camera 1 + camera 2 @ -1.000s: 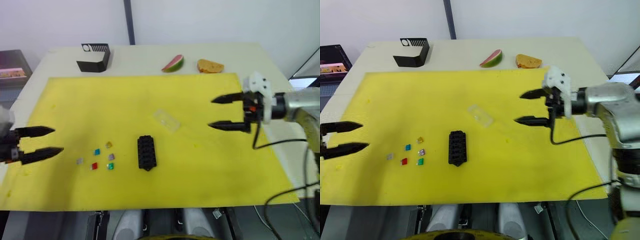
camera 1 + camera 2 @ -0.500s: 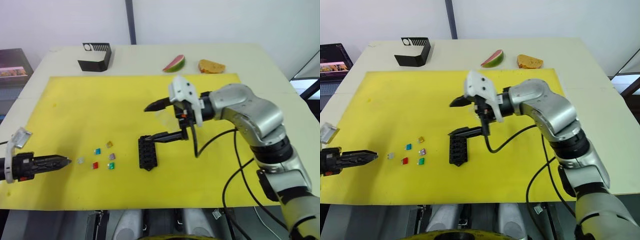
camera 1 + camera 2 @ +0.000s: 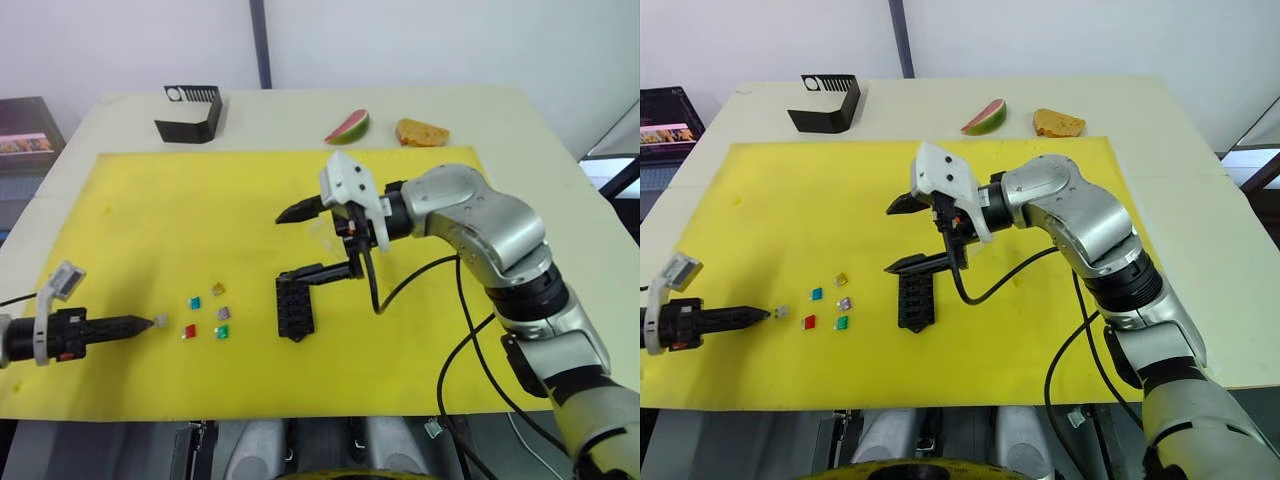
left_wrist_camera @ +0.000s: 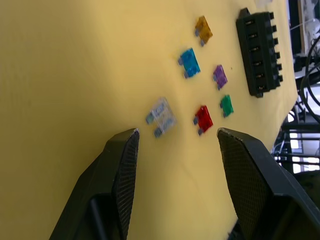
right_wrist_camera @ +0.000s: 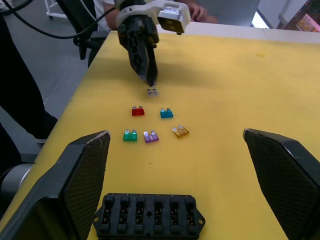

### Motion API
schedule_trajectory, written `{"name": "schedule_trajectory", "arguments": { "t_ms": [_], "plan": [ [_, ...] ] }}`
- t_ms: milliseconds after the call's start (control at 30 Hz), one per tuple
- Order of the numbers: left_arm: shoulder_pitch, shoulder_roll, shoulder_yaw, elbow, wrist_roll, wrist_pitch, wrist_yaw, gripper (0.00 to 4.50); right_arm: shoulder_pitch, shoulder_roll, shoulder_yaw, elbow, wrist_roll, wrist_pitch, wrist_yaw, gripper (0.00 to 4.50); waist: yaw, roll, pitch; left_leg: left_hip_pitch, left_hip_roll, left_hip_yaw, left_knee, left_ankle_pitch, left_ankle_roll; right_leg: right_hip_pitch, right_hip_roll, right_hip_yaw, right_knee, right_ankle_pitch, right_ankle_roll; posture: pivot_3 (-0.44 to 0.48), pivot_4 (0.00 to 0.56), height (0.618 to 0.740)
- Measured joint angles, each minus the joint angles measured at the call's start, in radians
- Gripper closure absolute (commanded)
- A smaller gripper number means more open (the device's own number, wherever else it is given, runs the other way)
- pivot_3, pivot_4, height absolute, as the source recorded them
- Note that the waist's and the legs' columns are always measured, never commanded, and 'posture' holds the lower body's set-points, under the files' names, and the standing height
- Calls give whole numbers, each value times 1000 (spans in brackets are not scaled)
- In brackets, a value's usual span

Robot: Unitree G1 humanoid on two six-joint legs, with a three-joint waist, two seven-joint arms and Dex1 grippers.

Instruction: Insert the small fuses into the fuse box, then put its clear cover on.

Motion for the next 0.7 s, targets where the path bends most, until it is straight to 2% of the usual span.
{"name": "schedule_trajectory", "arguments": {
  "t_ms": [200, 433, 700],
  "plan": [
    [-79, -27, -36, 20, 10, -1, 14, 1844, 3, -3, 0, -16, 0, 12, -5, 0, -2, 0, 0, 0, 0, 0, 0, 0, 0, 0, 0, 0, 0, 0, 0, 0, 150, 740],
    [-94, -36, -98, 20, 35, -46, -15, 1844, 5, -14, 0, -38, 0, 33, -10, 0, -4, 0, 0, 0, 0, 0, 0, 0, 0, 0, 0, 0, 0, 0, 0, 0, 150, 740],
    [-55, -17, -108, 21, 44, -76, -62, 1844, 9, -28, 0, -55, 0, 44, -12, 0, -8, 0, 0, 0, 0, 0, 0, -1, 1, 0, 0, 0, 0, 0, 0, 0, 150, 740]
  ]
}}
